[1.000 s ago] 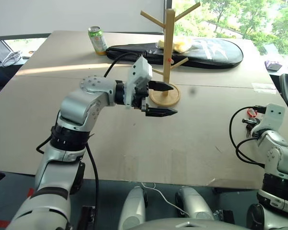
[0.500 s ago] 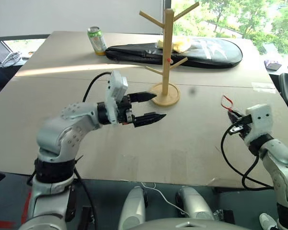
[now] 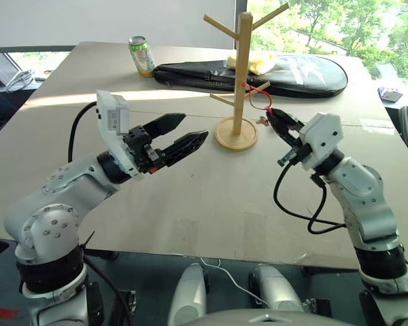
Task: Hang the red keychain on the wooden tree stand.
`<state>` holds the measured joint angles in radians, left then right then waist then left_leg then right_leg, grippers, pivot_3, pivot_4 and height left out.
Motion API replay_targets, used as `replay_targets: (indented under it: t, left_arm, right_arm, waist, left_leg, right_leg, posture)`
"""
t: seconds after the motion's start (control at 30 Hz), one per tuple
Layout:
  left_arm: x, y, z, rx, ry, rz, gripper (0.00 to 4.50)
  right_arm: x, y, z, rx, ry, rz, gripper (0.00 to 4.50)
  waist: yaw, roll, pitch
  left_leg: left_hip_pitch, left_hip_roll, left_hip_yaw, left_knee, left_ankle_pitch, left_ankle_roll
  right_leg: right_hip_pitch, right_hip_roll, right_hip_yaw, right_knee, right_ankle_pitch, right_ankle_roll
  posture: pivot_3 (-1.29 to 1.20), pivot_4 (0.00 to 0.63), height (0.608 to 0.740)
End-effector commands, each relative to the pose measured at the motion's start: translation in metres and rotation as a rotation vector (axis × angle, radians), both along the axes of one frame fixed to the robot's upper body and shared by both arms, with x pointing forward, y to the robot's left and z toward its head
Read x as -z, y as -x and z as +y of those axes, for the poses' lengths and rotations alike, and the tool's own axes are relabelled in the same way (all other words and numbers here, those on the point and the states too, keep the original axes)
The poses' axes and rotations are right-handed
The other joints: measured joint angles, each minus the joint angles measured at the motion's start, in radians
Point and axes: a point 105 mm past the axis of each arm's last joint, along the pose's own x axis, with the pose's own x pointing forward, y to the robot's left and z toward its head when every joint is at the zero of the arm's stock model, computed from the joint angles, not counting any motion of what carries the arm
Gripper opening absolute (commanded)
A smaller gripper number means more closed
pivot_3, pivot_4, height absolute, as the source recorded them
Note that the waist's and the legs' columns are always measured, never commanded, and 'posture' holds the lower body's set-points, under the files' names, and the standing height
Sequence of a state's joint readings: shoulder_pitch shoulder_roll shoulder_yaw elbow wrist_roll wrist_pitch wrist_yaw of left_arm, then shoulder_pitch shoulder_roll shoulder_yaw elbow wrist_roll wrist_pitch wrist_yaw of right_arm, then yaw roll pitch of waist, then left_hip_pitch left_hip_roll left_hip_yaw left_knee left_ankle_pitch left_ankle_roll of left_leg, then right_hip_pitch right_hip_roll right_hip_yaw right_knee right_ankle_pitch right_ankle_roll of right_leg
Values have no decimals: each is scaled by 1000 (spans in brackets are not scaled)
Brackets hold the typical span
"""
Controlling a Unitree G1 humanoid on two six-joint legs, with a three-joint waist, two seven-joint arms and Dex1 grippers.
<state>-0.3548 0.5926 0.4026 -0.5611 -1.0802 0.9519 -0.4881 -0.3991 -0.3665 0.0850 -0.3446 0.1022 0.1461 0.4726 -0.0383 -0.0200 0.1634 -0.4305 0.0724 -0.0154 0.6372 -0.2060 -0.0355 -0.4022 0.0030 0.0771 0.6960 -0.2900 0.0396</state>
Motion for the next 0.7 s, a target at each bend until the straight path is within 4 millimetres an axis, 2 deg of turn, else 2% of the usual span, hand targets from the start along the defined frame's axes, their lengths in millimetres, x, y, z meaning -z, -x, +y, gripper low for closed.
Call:
replay_targets:
  t: [0.03,0.3,0.7]
  left_arm:
    - [-16,7,2,-16,-3,-73,4500]
    - [-19,5,0,-6,-12,-78,4500]
    - [-20,0,0,-1,-22,-86,4500]
  right_arm:
    - [-18,-7,7,-7,-7,-102,27]
    - [-16,-16,16,-31,-16,-92,27]
    - [-2,-29,11,-15,-25,60,27]
  waist:
    - [-3,0,0]
    - [0,0,0]
    - [0,0,0]
  left_leg:
    - [1,0,0,0,0,0]
    - [0,0,0,-1,0,0]
    - [0,0,0,-1,0,0]
  right_leg:
    - [0,0,0,0,0,0]
    - [0,0,-1,0,0,0]
    - [0,0,-1,0,0,0]
  posture:
    - [0,150,740]
    - [0,150,740]
    - [0,150,740]
